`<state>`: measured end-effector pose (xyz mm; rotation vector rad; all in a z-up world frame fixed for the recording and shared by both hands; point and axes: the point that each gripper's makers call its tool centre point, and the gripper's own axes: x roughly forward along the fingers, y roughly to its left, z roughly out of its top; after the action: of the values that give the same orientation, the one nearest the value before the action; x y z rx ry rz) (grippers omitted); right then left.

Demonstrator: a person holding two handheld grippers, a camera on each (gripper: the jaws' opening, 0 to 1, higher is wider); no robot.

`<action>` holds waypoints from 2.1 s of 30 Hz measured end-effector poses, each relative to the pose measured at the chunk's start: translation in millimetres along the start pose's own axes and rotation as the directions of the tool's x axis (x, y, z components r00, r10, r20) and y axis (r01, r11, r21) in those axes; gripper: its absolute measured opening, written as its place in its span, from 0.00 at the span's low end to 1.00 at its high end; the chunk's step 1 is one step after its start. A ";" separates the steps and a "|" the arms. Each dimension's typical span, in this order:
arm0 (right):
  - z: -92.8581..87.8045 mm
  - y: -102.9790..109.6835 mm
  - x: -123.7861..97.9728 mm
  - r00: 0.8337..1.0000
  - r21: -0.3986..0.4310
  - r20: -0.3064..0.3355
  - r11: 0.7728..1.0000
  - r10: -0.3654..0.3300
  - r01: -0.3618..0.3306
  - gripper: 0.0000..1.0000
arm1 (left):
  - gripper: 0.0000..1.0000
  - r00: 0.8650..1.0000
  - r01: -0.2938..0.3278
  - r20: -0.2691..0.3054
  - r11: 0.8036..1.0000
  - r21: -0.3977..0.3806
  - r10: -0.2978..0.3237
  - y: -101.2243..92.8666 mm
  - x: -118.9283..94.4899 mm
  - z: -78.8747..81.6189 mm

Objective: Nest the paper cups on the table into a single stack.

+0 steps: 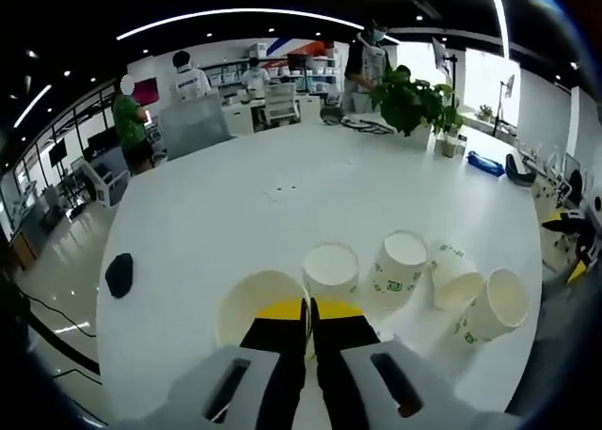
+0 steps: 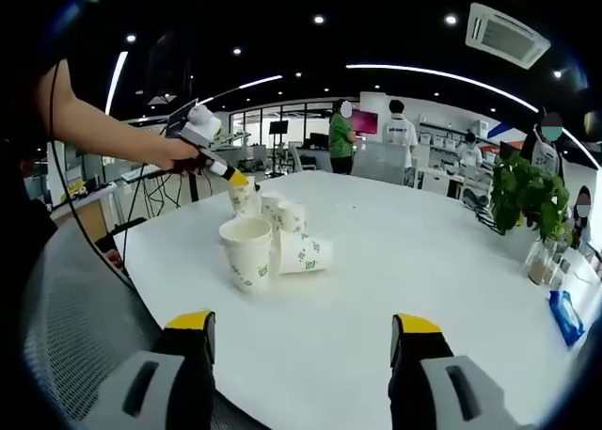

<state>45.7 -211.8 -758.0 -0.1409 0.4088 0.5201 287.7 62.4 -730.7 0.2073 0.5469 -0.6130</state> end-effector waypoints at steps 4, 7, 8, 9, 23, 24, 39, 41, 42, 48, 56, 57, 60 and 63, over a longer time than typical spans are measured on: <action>2.4 0.3 0.0 1.000 0.003 0.016 1.000 0.002 -0.003 0.81 | 0.00 1.000 0.008 0.020 1.000 0.023 -0.009 -6.1 -11.5 8.6; 4.1 0.3 0.0 1.000 0.005 0.027 1.000 0.004 -0.004 0.84 | 0.00 0.999 0.014 0.029 0.999 0.038 -0.015 -8.6 -17.0 12.6; 4.6 0.2 0.0 1.000 0.006 0.030 1.000 0.004 -0.004 0.85 | 0.00 0.999 0.014 0.030 0.999 0.045 -0.016 -6.9 -16.4 12.1; 5.1 0.1 -0.1 0.999 0.007 0.032 1.000 0.003 -0.004 0.86 | 0.00 0.999 0.012 0.032 0.999 0.052 -0.013 -6.5 -17.6 12.9; 12.5 -1.4 -1.3 0.997 0.006 0.071 1.000 -0.011 0.011 1.00 | 0.00 0.991 0.095 0.088 0.992 0.085 -0.102 -56.1 -51.8 47.3; 12.4 -1.5 -1.3 0.997 0.004 0.071 1.000 -0.012 0.012 1.00 | 0.00 0.988 0.110 0.095 0.990 0.089 -0.118 -68.9 -56.5 51.9; 8.2 -2.9 -0.8 0.999 0.000 0.051 1.000 -0.018 0.018 0.96 | 0.00 0.952 0.271 0.106 0.950 0.153 -0.289 -137.2 -73.7 63.9; 7.5 -3.1 -0.7 0.999 0.000 0.049 1.000 -0.018 0.018 0.96 | 0.00 0.946 0.289 0.099 0.943 0.167 -0.307 -148.8 -75.2 64.2; 7.1 -3.2 -0.7 0.999 -0.002 0.047 1.000 -0.018 0.018 0.95 | 0.00 0.944 0.297 0.096 0.940 0.169 -0.315 -152.3 -74.9 63.9; 7.0 -3.4 -0.6 0.999 -0.001 0.044 1.000 -0.020 0.020 0.94 | 0.00 0.929 0.342 0.079 0.920 0.190 -0.361 -172.1 -74.9 60.8; 5.5 -3.7 -0.7 0.999 -0.002 0.033 1.000 -0.023 0.023 0.90 | 0.00 0.913 0.387 0.050 0.897 0.212 -0.405 -196.1 -73.2 54.4; 5.3 -3.7 -0.7 0.999 -0.003 0.031 1.000 -0.024 0.024 0.90 | 0.00 0.909 0.397 0.047 0.894 0.207 -0.415 -198.5 -72.1 52.6; 4.7 -3.8 -0.6 0.999 -0.003 0.025 1.000 -0.025 0.025 0.89 | 0.00 0.903 0.412 0.034 0.886 0.212 -0.428 -204.2 -69.2 47.8; 4.6 -3.8 -0.5 0.999 -0.003 0.026 1.000 -0.025 0.025 0.88 | 0.00 0.901 0.420 0.006 0.875 0.240 -0.434 -212.0 -65.1 39.0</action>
<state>48.8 -214.3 -753.5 -0.1420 0.3810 0.4973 133.5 -89.3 -668.1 0.2919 0.4634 -1.1162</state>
